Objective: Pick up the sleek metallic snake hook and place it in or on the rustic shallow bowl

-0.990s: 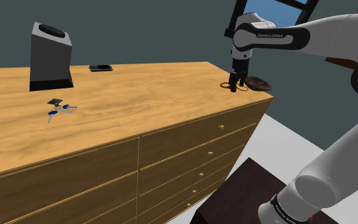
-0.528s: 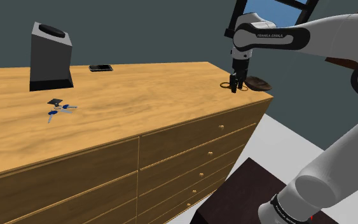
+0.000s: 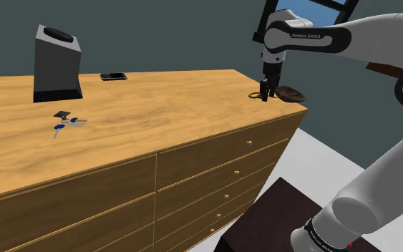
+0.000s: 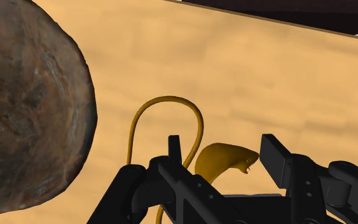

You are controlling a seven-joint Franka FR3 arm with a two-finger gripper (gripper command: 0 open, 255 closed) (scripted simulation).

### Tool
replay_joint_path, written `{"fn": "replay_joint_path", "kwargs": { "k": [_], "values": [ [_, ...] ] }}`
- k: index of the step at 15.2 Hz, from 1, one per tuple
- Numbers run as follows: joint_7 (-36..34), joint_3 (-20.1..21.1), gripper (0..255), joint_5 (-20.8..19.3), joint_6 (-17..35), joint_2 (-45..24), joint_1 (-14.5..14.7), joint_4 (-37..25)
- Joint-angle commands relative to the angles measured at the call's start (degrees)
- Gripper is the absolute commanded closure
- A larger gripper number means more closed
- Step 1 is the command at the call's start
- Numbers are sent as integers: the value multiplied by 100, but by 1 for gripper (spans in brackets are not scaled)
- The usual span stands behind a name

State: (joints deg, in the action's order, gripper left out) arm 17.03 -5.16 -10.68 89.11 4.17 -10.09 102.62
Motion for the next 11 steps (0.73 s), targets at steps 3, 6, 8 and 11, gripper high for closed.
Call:
{"fn": "replay_joint_path", "kwargs": {
  "k": [3, 6, 8, 11],
  "values": [
    [45, 9, 255, 3, -316, -37, 6, -355],
    [85, 12, 255, 4, -551, -78, 8, -634],
    [112, 14, 255, 4, -710, -113, 10, -829],
    [154, 17, 255, 3, -952, -176, 11, -1138]
  ]
}}
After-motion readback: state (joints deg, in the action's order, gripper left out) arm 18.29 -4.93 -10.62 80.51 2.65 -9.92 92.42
